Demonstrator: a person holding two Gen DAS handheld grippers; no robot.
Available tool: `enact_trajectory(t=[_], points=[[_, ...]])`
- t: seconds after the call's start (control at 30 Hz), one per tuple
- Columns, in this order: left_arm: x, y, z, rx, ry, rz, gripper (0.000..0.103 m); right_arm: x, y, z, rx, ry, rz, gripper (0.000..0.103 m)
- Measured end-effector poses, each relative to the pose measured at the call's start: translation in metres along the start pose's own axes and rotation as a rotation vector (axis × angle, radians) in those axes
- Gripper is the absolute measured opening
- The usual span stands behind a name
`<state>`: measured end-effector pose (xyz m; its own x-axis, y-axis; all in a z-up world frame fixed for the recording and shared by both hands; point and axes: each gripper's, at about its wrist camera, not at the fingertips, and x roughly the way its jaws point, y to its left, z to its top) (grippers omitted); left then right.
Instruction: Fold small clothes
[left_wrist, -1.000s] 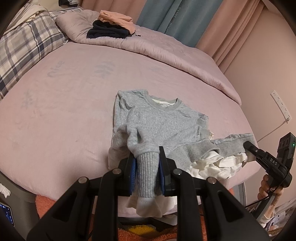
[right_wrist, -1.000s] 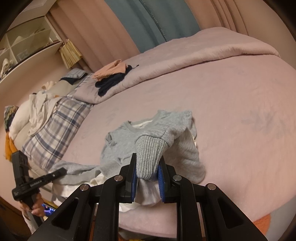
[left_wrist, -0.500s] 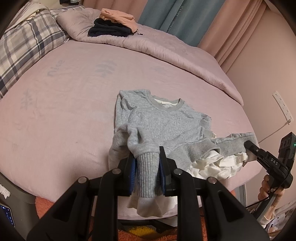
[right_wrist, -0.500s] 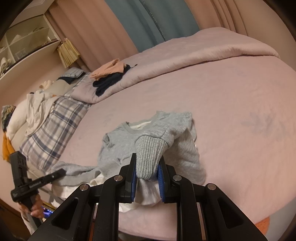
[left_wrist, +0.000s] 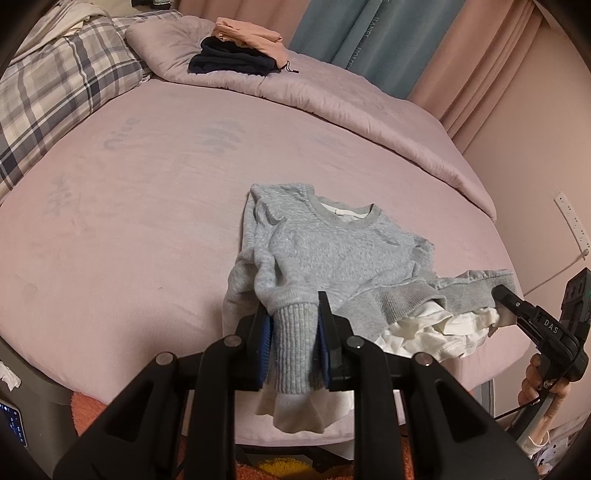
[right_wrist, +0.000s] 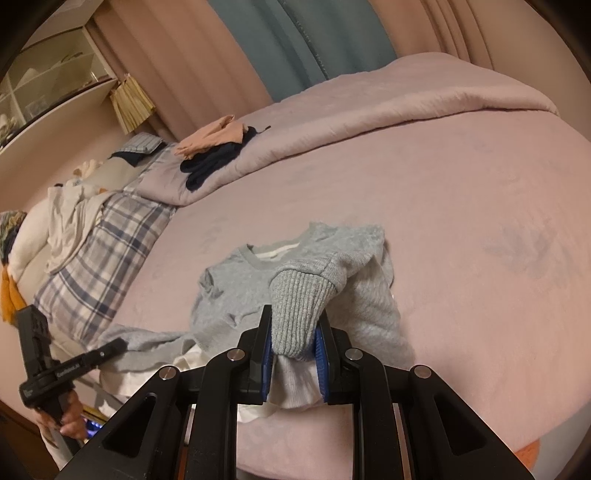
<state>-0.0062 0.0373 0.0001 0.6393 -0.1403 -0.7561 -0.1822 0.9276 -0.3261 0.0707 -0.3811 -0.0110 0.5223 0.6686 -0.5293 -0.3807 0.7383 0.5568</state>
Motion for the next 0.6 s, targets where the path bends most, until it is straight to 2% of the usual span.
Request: enact_trajectory(t=[0.47,0.6], points=[[0.026,0.002,0.006,-0.006,0.027,0.061,0.021,0.014,0.003,0.004,-0.018,0.01,-0.079,0.02],[0.036,0.002,0.008,-0.007,0.038,0.074,0.021,0.024,0.002,0.007,-0.014,0.029,-0.076,0.02]])
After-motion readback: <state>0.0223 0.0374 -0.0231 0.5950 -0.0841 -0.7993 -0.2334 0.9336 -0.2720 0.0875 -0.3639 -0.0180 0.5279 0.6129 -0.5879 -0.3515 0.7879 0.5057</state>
